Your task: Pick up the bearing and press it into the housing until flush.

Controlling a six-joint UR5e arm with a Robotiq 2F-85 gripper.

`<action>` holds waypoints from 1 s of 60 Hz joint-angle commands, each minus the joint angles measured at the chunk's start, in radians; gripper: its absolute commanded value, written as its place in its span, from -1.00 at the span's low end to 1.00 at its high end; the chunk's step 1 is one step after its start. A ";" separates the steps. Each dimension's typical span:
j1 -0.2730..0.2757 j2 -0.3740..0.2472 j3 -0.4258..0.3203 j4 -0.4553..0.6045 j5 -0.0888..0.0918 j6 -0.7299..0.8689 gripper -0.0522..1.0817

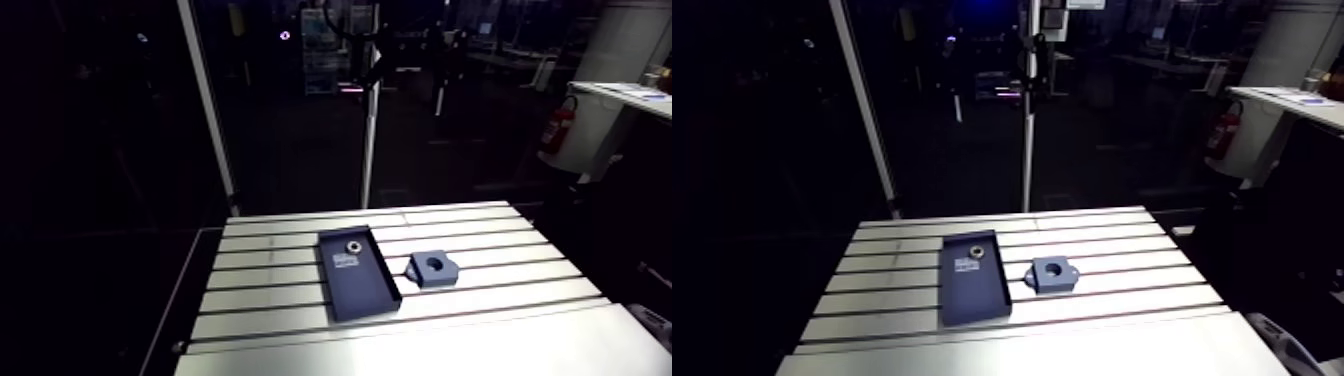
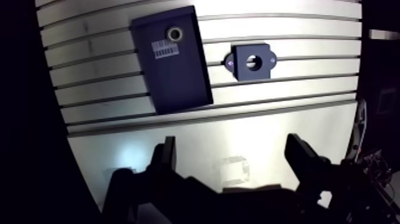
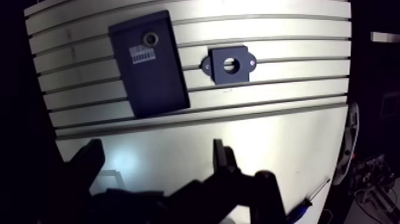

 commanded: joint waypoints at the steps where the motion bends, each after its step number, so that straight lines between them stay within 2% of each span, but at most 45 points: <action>1: 0.109 0.015 -0.090 0.067 -0.011 -0.025 -0.89; 17: 0.159 -0.003 -0.083 0.065 -0.008 -0.021 -0.89; 26: 0.161 -0.006 -0.078 0.062 -0.007 -0.020 -0.89; 43: 0.160 0.006 -0.063 0.043 -0.021 -0.023 -0.89; 60: 0.108 0.008 -0.029 -0.023 -0.031 -0.036 -0.89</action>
